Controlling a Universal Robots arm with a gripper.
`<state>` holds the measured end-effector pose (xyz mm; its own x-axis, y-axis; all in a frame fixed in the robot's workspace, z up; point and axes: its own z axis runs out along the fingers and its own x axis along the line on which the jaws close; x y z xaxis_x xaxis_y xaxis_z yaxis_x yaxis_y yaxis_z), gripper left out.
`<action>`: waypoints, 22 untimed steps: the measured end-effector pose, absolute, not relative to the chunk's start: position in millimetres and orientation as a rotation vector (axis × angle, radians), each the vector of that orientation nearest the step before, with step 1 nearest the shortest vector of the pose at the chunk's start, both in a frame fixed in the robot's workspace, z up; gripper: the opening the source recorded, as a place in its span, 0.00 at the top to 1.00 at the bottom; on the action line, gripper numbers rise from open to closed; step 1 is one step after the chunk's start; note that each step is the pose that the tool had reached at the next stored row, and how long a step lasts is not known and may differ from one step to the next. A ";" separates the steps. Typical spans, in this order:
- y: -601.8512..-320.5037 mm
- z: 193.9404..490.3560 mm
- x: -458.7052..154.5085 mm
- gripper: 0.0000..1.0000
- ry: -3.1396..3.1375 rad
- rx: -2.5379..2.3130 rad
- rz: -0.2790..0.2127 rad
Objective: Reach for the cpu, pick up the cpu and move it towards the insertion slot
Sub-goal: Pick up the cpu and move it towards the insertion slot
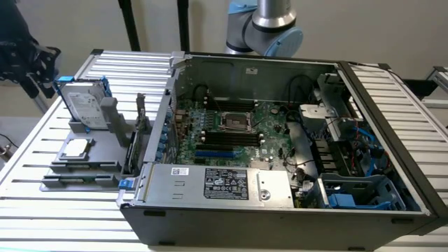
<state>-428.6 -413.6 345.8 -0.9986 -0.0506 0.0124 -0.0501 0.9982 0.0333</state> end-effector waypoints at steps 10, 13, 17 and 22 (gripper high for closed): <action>-415.1 328.7 -428.4 0.29 -3.126 0.093 -0.052; -415.4 323.3 -428.0 0.29 -3.126 0.096 -0.051; -415.9 316.0 -427.0 0.29 -3.126 0.097 -0.052; -416.8 306.9 -426.7 0.29 -3.126 0.097 -0.051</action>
<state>-426.7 -416.8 306.9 -0.9980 -0.0623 0.0124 -0.0619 0.9975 0.0333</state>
